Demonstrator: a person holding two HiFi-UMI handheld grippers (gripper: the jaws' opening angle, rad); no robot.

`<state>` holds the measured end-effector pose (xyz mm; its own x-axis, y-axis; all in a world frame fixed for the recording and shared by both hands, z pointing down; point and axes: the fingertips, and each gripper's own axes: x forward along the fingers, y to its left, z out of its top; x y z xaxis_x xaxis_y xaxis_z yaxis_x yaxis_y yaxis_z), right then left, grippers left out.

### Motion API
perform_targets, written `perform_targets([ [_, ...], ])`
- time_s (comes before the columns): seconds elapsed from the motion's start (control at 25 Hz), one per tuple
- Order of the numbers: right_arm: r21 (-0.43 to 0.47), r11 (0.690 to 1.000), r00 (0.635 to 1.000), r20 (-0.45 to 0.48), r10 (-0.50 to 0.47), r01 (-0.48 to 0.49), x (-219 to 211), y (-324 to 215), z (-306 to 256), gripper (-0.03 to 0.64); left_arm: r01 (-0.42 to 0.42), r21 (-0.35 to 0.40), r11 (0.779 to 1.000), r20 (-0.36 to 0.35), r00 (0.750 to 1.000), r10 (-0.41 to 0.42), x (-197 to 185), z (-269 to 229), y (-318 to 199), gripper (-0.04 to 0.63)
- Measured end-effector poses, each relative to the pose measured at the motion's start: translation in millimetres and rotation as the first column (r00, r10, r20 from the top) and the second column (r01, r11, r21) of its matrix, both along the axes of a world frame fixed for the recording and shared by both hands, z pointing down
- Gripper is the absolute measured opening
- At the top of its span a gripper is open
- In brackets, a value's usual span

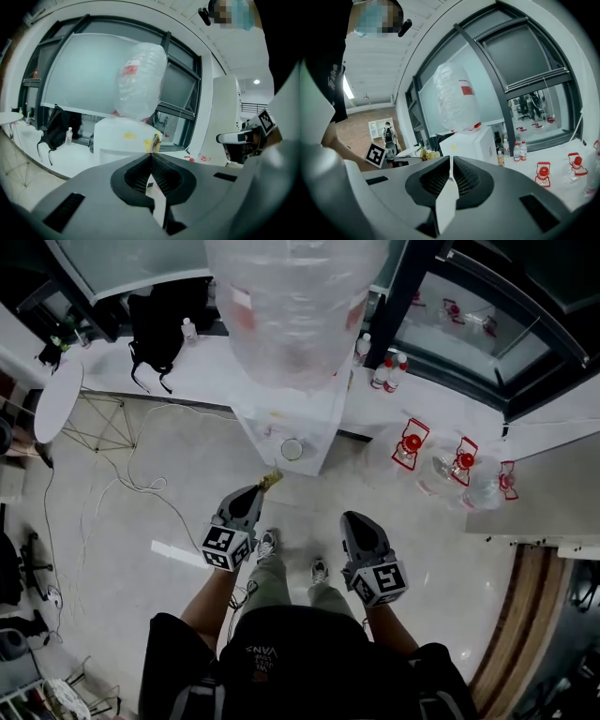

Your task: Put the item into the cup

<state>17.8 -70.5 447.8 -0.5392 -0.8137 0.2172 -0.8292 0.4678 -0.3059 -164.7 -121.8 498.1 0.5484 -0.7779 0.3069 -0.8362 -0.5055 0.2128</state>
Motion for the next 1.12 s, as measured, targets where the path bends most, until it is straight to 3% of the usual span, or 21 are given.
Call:
perform_targets([
  [0.24,-0.043,0.996,0.996,0.008,0.085,-0.084,-33,-35,27,0.048,-0.105,-0.063,0.992,0.008,0.994,0.106,-8,53,-61,0.018],
  [0.48,-0.07,0.986,0.989,0.003,0.15,-0.149,-38,-65,58,0.048,-0.175,-0.12,0.977,0.025,0.983,0.179,4,115,-101,0.018],
  [0.8,-0.07,0.976,0.978,0.006,0.207,-0.206,-22,-87,99,0.048,-0.16,-0.171,0.972,0.093,0.98,0.177,19,191,-140,0.018],
  [1.12,-0.103,0.974,0.978,0.019,0.206,-0.203,-20,-89,139,0.048,-0.171,-0.2,0.965,0.197,0.958,0.21,32,249,-166,0.018],
])
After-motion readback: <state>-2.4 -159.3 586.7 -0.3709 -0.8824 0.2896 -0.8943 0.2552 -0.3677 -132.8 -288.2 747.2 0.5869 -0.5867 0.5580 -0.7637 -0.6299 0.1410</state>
